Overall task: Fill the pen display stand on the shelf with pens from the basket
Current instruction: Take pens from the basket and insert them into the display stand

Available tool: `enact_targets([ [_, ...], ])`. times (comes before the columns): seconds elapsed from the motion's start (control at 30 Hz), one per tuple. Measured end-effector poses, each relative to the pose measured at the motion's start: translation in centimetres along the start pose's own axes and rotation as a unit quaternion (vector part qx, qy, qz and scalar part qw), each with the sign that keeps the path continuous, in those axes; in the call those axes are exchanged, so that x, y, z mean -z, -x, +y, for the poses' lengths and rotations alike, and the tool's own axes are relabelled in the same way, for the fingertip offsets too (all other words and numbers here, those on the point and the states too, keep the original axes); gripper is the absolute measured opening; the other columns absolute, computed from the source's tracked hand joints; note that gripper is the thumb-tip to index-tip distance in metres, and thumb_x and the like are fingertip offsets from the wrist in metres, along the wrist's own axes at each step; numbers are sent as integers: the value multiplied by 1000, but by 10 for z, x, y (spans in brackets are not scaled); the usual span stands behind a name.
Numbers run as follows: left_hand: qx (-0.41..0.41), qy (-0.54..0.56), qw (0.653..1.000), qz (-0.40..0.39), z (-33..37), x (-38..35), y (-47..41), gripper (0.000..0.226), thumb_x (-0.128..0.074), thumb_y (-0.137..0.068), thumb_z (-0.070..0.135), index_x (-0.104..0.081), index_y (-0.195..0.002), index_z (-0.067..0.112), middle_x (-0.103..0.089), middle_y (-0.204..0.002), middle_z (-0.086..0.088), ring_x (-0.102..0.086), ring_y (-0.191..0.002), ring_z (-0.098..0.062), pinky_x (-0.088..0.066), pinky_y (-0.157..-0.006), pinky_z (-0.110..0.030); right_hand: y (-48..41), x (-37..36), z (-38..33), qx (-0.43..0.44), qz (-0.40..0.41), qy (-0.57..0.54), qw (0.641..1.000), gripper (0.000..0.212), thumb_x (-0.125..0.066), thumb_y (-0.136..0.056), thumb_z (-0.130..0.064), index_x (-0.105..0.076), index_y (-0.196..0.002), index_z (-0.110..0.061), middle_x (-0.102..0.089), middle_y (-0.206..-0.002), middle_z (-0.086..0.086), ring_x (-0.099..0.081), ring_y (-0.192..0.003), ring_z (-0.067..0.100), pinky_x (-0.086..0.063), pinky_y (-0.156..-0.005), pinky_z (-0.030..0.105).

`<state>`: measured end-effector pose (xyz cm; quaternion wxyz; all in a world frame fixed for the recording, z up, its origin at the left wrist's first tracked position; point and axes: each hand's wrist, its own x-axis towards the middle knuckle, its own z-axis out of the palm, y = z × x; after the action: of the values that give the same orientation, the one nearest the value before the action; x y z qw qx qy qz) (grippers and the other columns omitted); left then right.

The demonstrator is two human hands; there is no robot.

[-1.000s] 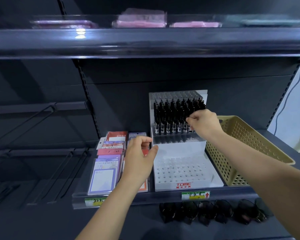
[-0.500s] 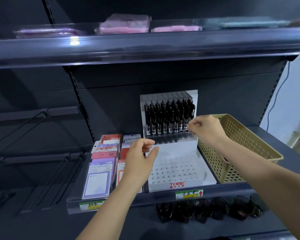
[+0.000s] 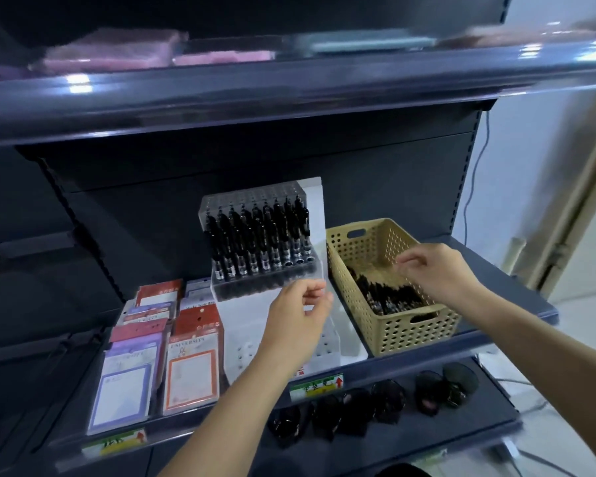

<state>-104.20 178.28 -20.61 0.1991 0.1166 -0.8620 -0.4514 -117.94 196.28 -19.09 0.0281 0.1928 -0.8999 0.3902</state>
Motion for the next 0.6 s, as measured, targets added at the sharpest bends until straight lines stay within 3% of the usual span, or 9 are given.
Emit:
enact_targets([
  [0.1,16,-2,999,-33,8,-21,-10,33,-53,-94,27,-52,-126,19,-55,-121,8,-51,-97,4,-39,-75,-4,0,6,16,10,-7,16,1000,19,-64,-87,-22,-71,-102,-14,-68,-91,-4,-59,-74,0,-44,-63,14],
  [0.2,59,-8,996,-70,10,-41,-22,47,-52,-94,30,-39,-138,17,-46,-139,4,-47,-119,-7,-36,-95,-18,-2,8,33,13,-30,71,997,21,-62,-89,-29,-71,-101,-15,-70,-92,-3,-65,-78,12,-55,-74,30],
  [0.3,111,-3,990,-88,9,-60,-34,56,-50,-95,34,-30,-144,15,-37,-148,0,-39,-131,-15,-34,-105,-30,-6,6,47,9,-58,114,992,28,-60,-90,-33,-68,-111,-16,-69,-105,-1,-64,-86,15,-54,-80,32],
  [0.47,188,-3,977,-101,11,-87,-53,65,-44,-96,40,-15,-148,14,-25,-153,-3,-30,-138,-23,-30,-108,-36,-8,0,60,-3,-87,122,989,35,-60,-89,-37,-62,-120,-19,-66,-115,-1,-61,-90,14,-51,-77,28],
  [0.6,230,5,969,-85,10,-105,-70,62,-44,-96,40,-21,-144,8,-34,-146,-10,-38,-130,-27,-36,-100,-37,-9,-2,64,6,-80,114,990,38,-61,-88,-37,-61,-122,-20,-65,-117,-2,-61,-99,15,-51,-84,29],
])
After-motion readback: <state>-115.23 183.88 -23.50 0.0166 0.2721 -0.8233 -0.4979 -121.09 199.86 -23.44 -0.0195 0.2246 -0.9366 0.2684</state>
